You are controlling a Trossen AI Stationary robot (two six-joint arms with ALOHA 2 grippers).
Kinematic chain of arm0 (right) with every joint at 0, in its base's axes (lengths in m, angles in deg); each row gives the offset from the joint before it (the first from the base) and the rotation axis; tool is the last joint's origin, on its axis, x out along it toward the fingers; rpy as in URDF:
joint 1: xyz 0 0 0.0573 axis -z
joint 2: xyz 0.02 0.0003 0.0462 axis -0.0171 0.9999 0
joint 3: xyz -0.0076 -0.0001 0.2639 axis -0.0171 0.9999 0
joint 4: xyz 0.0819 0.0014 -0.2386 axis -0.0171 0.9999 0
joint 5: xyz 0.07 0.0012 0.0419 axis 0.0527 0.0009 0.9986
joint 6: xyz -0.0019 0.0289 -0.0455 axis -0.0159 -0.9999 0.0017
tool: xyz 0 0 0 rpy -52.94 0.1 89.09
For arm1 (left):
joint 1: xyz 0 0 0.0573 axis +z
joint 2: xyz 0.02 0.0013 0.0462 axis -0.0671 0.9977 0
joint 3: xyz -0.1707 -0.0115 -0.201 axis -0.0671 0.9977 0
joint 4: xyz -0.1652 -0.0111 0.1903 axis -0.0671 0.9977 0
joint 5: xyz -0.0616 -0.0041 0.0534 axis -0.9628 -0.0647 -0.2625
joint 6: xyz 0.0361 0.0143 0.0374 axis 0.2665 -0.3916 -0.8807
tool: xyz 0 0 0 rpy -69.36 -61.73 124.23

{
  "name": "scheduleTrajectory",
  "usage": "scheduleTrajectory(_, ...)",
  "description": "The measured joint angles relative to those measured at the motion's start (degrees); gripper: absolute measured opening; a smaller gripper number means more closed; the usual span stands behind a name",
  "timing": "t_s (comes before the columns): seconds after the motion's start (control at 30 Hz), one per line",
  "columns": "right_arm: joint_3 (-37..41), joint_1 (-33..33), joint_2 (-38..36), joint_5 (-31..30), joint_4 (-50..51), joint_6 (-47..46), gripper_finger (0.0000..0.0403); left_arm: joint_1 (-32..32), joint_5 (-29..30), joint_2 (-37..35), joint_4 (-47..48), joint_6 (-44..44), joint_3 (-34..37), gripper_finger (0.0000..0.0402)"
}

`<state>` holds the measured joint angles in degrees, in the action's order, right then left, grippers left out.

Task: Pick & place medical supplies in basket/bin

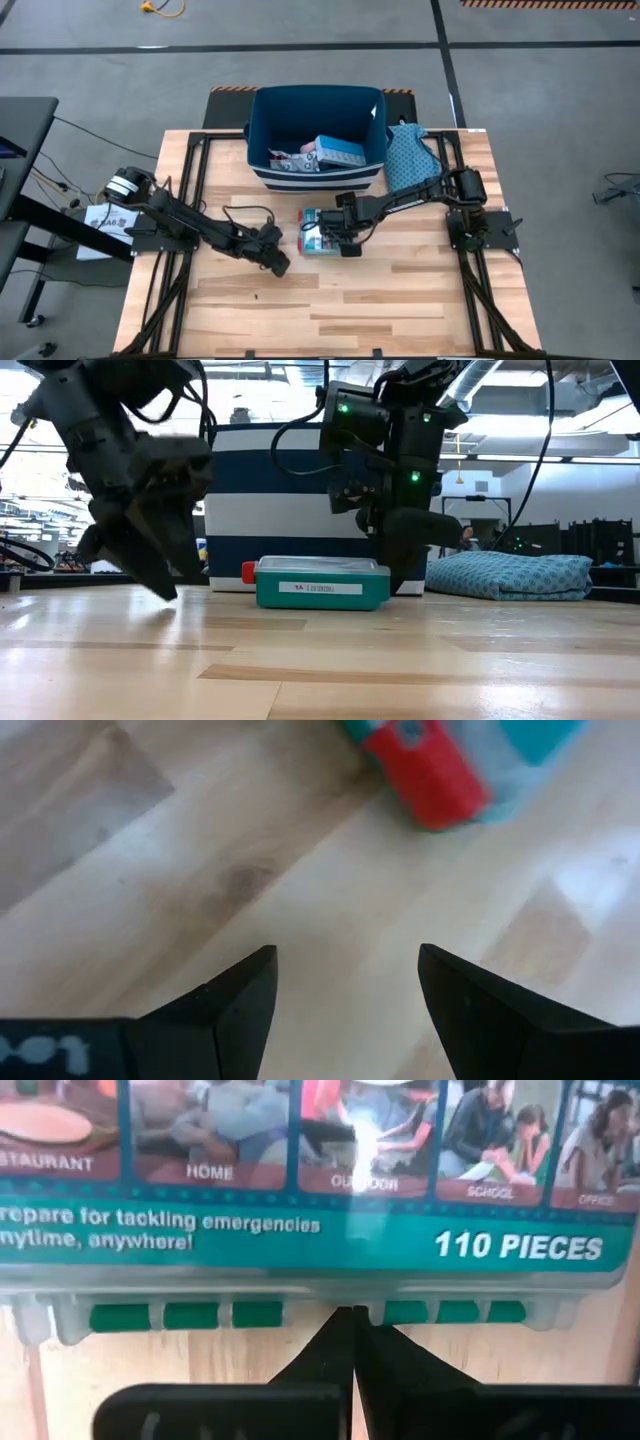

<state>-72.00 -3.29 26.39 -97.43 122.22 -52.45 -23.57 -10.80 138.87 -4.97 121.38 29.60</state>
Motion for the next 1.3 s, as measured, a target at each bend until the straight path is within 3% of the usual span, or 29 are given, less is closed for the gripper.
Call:
scheduleTrajectory(0.23,0.0,-0.4,0.0,-0.2,1.2,0.6,0.0000,-1.0,3.8,-5.0,2.6,1.2,0.0,0.0231)
scheduleTrajectory(0.57,0.0,-0.7,0.0,-1.1,1.4,-1.0,0.0000,-2.3,11.3,-20.3,9.4,-1.5,0.0,0.0231)
scheduleTrajectory(0.7,0.0,-1.6,0.0,-1.1,1.5,-2.5,0.0000,-4.7,10.9,-22.1,4.8,-2.1,0.0,0.0231)
scheduleTrajectory(0.9,0.0,-3.0,-0.1,-1.0,1.8,-5.0,0.0000,-5.5,9.1,-21.6,5.3,-0.3,0.0,0.0231)
scheduleTrajectory(1.07,0.0,-3.7,-0.1,-1.1,2.2,-5.0,0.0000,-1.7,2.7,-23.8,8.7,-2.5,0.0,0.0231)
scheduleTrajectory(1.3,0.0,-3.6,-0.1,-3.1,2.2,-5.0,0.0000,5.7,0.6,-27.4,11.1,-9.6,0.5,0.0231)
